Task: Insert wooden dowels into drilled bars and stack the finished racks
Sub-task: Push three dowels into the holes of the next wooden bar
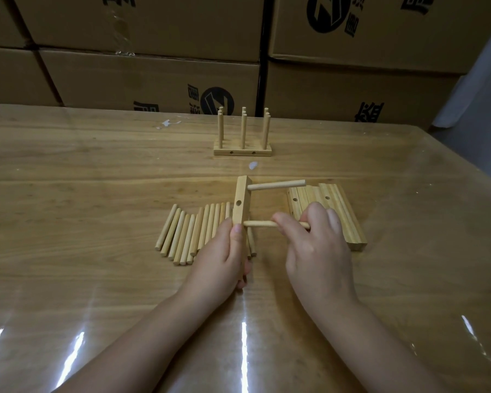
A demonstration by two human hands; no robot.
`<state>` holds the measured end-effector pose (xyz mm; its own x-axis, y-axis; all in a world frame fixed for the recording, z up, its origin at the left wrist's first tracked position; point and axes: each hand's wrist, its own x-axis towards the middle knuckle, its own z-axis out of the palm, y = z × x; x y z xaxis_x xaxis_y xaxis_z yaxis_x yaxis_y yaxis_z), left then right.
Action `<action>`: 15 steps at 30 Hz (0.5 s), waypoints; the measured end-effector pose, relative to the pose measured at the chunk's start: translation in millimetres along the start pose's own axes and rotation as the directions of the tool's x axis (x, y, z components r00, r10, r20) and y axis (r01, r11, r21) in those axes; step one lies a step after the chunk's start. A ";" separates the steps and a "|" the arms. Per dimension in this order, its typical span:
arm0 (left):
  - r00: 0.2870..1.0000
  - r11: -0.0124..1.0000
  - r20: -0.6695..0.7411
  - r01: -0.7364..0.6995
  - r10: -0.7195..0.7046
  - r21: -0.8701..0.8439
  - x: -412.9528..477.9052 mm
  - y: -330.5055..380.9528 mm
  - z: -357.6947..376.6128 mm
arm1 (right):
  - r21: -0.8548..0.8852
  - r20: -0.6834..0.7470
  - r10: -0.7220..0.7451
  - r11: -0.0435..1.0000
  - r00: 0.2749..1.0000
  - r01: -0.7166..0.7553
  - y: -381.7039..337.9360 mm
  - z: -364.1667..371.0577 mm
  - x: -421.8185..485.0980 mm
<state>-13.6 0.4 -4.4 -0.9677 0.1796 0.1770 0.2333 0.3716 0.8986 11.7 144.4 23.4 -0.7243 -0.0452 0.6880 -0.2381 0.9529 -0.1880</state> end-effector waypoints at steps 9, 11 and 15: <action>0.999 0.993 0.018 -0.049 0.048 0.111 -0.4 -2.6 0.5 | 0.083 -0.017 0.015 0.996 1.000 -0.014 1.5 -1.7 0.2; 0.999 0.992 0.018 -0.047 0.045 0.114 -0.4 -2.8 -0.3 | 0.085 -0.020 0.017 0.996 1.000 -0.015 1.7 -0.9 0.1; 1.000 0.999 0.024 -0.016 0.015 0.038 1.0 -1.7 -2.4 | 0.052 -0.020 -0.005 0.999 1.000 0.006 4.4 3.8 1.5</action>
<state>-15.2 -2.3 -4.8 -0.9616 0.2067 0.1807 0.2519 0.4028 0.8799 7.2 147.3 20.9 -0.7103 -0.0440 0.7025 -0.2759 0.9356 -0.2204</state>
